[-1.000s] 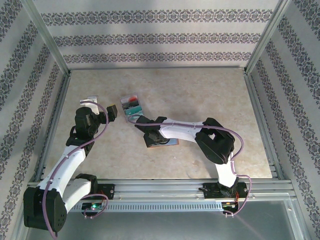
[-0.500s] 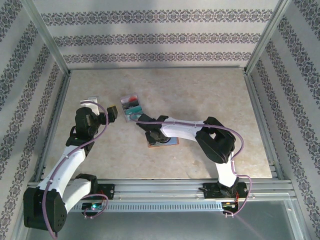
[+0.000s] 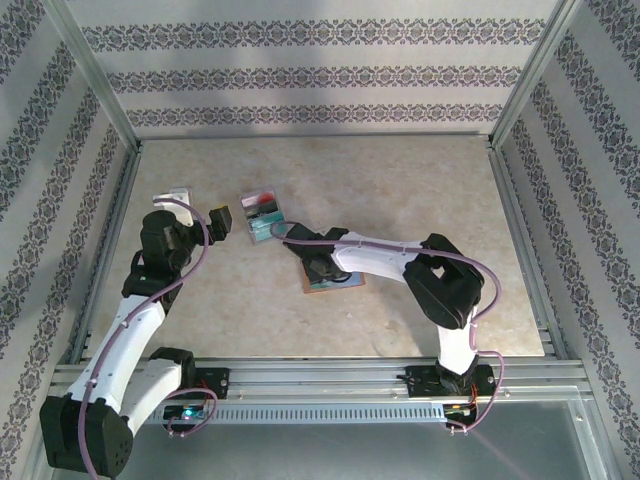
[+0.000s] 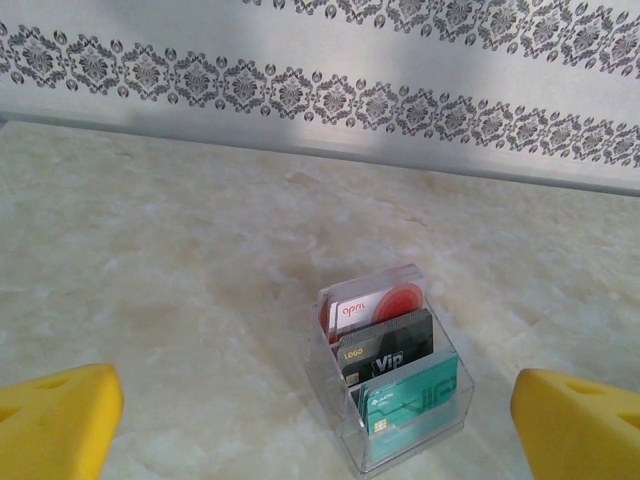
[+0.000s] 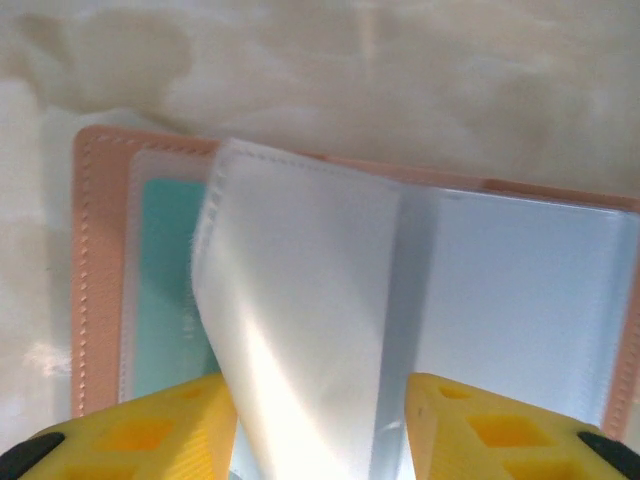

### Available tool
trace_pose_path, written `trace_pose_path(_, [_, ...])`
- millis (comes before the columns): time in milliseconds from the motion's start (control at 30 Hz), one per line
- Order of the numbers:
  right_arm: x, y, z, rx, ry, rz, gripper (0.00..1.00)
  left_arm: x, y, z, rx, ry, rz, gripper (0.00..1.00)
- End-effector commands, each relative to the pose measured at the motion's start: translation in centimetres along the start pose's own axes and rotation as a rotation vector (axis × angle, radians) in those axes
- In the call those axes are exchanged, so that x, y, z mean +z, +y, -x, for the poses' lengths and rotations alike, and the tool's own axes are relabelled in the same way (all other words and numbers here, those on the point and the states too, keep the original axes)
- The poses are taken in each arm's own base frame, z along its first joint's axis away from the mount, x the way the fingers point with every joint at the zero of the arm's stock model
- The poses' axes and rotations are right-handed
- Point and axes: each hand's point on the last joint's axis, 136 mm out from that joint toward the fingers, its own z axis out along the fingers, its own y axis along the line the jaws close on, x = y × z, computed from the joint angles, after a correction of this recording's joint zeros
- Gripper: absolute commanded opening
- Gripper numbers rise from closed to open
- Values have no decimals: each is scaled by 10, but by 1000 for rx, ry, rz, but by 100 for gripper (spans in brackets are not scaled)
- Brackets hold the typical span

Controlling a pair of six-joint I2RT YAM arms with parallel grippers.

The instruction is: Take the credit cards out of the card holder

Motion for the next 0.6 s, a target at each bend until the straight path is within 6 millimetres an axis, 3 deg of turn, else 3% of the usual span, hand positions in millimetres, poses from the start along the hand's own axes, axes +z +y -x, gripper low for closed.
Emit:
trace_pose_path(0, [-9,-28,0,20,-29,-80,50,-9,0,7,31,3,2,99])
trace_pose_path(267, [-9,-60,-9,76,-24,-107,51,-17,-10,3,94,33,12,99])
trace_pose_path(567, [-5,-89,-20,159,-9,-83,51,-10,-59,-34,395,129,74,99])
